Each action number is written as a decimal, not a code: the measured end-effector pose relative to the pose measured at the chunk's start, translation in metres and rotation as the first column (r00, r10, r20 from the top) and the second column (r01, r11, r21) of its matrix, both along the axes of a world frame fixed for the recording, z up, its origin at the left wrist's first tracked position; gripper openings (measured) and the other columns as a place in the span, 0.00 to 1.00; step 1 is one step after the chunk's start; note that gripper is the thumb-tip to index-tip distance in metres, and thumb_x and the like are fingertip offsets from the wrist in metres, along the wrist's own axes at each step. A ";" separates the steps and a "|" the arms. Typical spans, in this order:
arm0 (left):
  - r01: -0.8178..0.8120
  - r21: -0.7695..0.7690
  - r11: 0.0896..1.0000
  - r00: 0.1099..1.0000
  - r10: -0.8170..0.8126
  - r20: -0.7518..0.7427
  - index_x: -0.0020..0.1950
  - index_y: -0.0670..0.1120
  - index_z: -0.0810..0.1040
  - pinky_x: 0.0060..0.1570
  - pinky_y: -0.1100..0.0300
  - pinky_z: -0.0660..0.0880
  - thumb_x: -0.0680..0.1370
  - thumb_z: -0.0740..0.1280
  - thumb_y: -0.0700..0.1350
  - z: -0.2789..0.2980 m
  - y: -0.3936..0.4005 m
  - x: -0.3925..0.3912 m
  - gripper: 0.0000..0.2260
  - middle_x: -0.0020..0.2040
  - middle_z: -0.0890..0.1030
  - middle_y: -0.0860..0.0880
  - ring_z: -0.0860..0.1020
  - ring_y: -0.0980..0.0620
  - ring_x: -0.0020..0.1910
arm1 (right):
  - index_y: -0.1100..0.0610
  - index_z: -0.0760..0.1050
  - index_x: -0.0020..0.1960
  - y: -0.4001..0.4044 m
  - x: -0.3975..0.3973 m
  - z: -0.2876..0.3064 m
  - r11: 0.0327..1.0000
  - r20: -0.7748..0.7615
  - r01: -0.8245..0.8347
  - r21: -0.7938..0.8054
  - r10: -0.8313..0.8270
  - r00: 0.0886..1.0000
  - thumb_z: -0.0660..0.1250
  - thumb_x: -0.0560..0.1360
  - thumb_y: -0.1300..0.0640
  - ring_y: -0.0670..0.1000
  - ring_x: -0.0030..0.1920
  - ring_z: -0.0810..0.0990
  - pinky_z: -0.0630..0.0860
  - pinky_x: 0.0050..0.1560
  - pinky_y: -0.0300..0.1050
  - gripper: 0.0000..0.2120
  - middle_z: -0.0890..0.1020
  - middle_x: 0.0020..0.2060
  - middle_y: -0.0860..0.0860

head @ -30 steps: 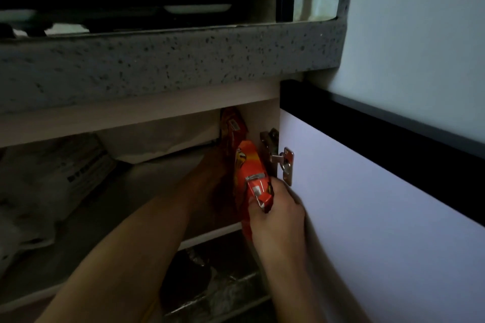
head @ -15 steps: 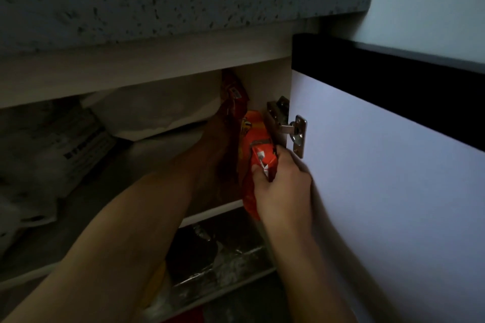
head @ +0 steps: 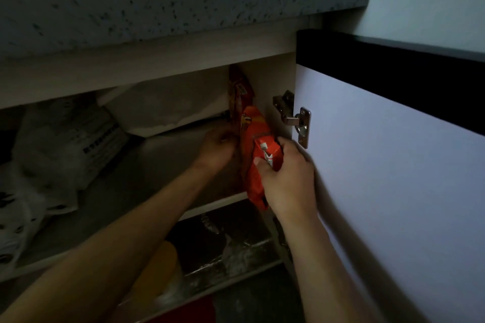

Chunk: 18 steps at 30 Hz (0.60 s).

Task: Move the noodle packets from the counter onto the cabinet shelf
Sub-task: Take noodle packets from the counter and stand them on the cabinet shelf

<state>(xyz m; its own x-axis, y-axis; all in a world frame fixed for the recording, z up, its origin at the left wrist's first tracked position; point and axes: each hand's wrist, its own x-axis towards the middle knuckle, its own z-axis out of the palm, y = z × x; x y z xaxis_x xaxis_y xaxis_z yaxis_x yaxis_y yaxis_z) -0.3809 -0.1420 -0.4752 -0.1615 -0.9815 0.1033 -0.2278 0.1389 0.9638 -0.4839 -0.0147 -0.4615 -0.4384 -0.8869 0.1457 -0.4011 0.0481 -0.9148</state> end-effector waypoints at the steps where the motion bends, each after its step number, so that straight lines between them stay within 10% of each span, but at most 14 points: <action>1: 0.029 0.034 0.999 0.999 -0.027 -0.040 0.58 0.47 0.78 0.61 0.44 0.76 0.79 0.63 0.36 -0.004 0.013 0.007 0.11 0.55 0.81 0.46 0.80 0.44 0.56 | 0.49 0.66 0.73 0.000 -0.001 0.000 0.999 0.040 -0.032 0.003 0.032 0.999 0.70 0.76 0.53 0.50 0.65 0.75 0.72 0.67 0.49 0.27 0.76 0.65 0.48; 8: 0.237 -0.055 0.970 0.971 -0.234 0.052 0.71 0.60 0.55 0.61 0.64 0.74 0.68 0.78 0.42 -0.023 0.082 0.037 0.42 0.66 0.73 0.56 0.74 0.64 0.62 | 0.48 0.72 0.67 0.004 -0.010 -0.006 0.979 0.295 -0.201 0.046 0.179 0.939 0.70 0.74 0.60 0.48 0.59 0.79 0.76 0.63 0.52 0.23 0.80 0.59 0.47; 12: 0.169 -0.122 0.978 0.971 -0.144 0.193 0.75 0.63 0.43 0.67 0.45 0.71 0.53 0.83 0.60 -0.044 0.072 0.040 0.63 0.75 0.63 0.48 0.67 0.50 0.73 | 0.49 0.77 0.64 0.006 -0.007 -0.005 0.946 0.319 -0.323 0.036 0.295 0.901 0.65 0.76 0.64 0.47 0.55 0.82 0.77 0.60 0.47 0.19 0.84 0.54 0.47; 18: 0.007 -0.143 0.990 0.980 0.022 0.196 0.64 0.51 0.71 0.49 0.58 0.78 0.68 0.72 0.52 -0.042 0.060 0.040 0.25 0.53 0.81 0.51 0.82 0.52 0.52 | 0.56 0.74 0.68 -0.001 0.001 0.002 0.895 0.235 -0.443 0.053 0.420 0.876 0.53 0.79 0.71 0.42 0.55 0.78 0.73 0.58 0.33 0.23 0.80 0.57 0.47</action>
